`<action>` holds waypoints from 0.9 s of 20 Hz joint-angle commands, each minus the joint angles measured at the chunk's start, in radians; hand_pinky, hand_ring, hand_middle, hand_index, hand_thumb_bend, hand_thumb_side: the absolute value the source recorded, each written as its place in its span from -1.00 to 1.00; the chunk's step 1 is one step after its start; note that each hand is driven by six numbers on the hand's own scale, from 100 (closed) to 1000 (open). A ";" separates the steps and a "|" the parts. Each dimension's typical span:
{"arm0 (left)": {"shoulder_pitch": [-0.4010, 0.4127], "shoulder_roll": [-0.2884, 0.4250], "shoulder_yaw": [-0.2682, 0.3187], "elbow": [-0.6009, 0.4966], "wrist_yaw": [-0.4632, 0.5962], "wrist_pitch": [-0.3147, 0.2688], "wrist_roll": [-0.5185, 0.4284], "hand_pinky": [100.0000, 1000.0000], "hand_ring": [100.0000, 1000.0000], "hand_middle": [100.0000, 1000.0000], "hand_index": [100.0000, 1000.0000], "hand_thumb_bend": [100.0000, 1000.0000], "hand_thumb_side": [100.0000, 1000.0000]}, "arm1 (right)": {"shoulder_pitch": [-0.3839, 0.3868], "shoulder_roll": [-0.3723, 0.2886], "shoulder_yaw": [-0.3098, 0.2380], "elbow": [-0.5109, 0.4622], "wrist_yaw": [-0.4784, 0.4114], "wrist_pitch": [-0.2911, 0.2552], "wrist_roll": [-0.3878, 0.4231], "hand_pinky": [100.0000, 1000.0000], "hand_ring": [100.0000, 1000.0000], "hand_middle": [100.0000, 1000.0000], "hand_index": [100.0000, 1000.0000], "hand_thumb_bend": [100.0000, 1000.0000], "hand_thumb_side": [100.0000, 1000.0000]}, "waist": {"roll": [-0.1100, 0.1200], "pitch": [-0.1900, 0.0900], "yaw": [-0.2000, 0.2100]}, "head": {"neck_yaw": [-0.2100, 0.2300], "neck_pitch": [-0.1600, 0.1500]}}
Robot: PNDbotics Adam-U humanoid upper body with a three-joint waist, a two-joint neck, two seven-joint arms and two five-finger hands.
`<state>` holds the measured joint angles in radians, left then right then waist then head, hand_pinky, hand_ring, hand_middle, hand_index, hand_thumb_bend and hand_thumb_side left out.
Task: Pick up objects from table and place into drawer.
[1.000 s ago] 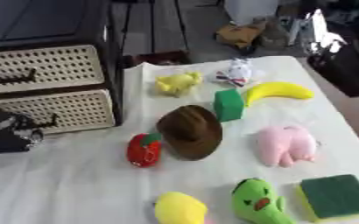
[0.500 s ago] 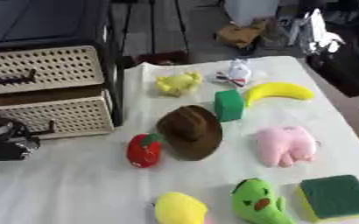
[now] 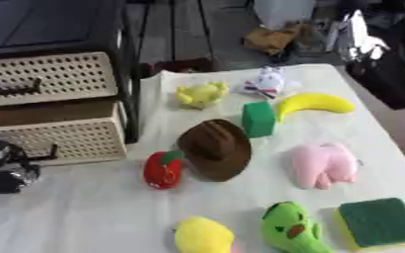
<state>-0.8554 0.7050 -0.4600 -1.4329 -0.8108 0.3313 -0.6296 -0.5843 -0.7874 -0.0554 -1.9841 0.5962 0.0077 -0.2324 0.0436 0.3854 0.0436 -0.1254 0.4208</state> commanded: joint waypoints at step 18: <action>0.062 0.153 -0.029 -0.333 0.068 0.028 -0.068 -1.00 -0.75 -0.67 0.27 -1.00 0.58 | -0.007 -0.027 -0.011 -0.016 -0.008 -0.001 -0.012 0.50 0.72 0.64 0.75 -1.00 1.00 | -0.009 -0.041 0.026 | 0.012 0.025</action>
<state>-0.7798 0.8157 -0.5007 -1.7238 -0.7512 0.3589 -0.6918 -0.5808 -0.7875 -0.0556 -1.9841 0.5939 0.0072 -0.2403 0.0351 0.3762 0.0679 -0.1187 0.4387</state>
